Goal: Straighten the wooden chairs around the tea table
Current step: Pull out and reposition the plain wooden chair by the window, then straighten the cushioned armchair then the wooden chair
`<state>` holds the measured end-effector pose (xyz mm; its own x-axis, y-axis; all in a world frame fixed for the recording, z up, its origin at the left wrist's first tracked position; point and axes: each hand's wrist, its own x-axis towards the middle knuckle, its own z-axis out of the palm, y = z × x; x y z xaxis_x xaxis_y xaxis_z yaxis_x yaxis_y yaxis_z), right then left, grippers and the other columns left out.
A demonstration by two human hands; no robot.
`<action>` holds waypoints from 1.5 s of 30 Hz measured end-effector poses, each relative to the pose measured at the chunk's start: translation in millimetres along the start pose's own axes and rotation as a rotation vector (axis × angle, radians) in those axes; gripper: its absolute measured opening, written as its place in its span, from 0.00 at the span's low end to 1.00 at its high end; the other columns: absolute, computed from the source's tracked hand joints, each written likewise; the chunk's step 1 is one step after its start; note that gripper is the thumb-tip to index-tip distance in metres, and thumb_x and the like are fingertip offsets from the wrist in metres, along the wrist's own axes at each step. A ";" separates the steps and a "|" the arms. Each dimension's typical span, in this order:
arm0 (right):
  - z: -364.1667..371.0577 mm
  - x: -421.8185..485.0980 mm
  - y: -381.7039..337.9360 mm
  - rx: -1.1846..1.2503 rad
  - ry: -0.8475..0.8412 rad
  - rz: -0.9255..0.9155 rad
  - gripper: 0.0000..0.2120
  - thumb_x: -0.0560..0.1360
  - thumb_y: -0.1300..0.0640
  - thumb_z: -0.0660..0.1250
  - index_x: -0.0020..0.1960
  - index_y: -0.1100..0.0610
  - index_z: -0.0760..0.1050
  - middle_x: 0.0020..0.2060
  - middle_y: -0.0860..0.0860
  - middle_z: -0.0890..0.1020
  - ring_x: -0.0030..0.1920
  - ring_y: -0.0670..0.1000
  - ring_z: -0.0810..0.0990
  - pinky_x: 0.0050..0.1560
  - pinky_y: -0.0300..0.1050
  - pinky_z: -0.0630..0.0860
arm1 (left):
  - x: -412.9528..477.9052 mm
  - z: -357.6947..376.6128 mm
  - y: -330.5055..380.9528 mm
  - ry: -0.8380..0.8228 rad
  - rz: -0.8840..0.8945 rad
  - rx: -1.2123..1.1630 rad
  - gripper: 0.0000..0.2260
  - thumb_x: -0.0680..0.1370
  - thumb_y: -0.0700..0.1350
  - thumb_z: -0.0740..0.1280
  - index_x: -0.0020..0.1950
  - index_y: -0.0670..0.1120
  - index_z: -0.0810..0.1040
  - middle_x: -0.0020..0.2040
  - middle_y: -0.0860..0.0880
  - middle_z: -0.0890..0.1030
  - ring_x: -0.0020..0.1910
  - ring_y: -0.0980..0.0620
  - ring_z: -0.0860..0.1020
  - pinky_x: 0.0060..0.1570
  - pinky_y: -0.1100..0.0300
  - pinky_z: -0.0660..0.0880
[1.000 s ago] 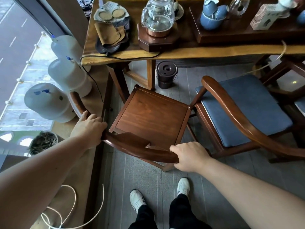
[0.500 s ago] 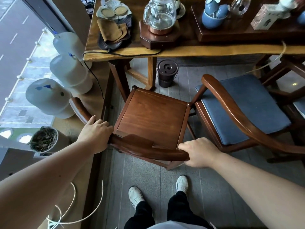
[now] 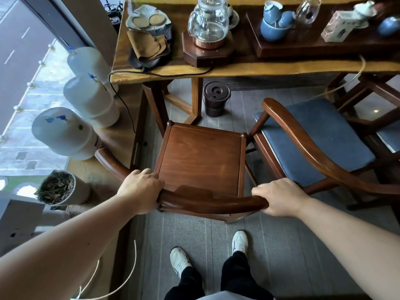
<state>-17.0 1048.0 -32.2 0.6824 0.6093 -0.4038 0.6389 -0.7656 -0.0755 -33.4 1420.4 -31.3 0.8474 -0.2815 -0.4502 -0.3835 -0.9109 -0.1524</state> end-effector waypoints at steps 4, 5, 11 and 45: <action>4.3 -2.7 17.8 -0.059 0.042 -0.013 0.10 0.69 0.41 0.65 0.44 0.46 0.72 0.37 0.44 0.80 0.37 0.51 0.81 0.33 0.43 0.63 | 1.0 -2.6 12.2 0.013 0.037 -0.027 0.13 0.72 0.54 0.63 0.55 0.55 0.76 0.50 0.56 0.78 0.55 0.51 0.74 0.52 0.56 0.70; 6.1 -2.4 20.9 -0.072 0.065 -0.015 0.10 0.67 0.42 0.66 0.43 0.46 0.72 0.35 0.43 0.80 0.35 0.51 0.81 0.32 0.43 0.63 | 1.9 -2.9 13.2 0.018 0.040 -0.038 0.12 0.72 0.53 0.63 0.54 0.55 0.76 0.49 0.56 0.78 0.54 0.51 0.75 0.51 0.56 0.70; -5.4 1.1 24.6 -0.068 0.034 -0.003 0.09 0.68 0.43 0.66 0.43 0.46 0.72 0.37 0.44 0.80 0.37 0.51 0.80 0.33 0.43 0.63 | 8.8 -15.5 11.2 0.015 0.040 -0.015 0.09 0.70 0.50 0.64 0.50 0.55 0.76 0.43 0.55 0.80 0.46 0.50 0.79 0.48 0.57 0.72; -12.4 -231.3 346.1 0.306 -0.004 0.451 0.25 0.69 0.35 0.64 0.62 0.44 0.68 0.63 0.42 0.72 0.58 0.46 0.75 0.55 0.49 0.75 | 187.6 -222.7 358.5 0.346 0.427 -0.379 0.15 0.76 0.54 0.64 0.58 0.46 0.74 0.54 0.48 0.78 0.56 0.46 0.75 0.52 0.54 0.72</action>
<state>50.7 644.7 46.4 0.8630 0.2067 -0.4609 0.1506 -0.9762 -0.1557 69.8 973.8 25.5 0.7430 -0.6639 -0.0848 -0.6092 -0.7234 0.3251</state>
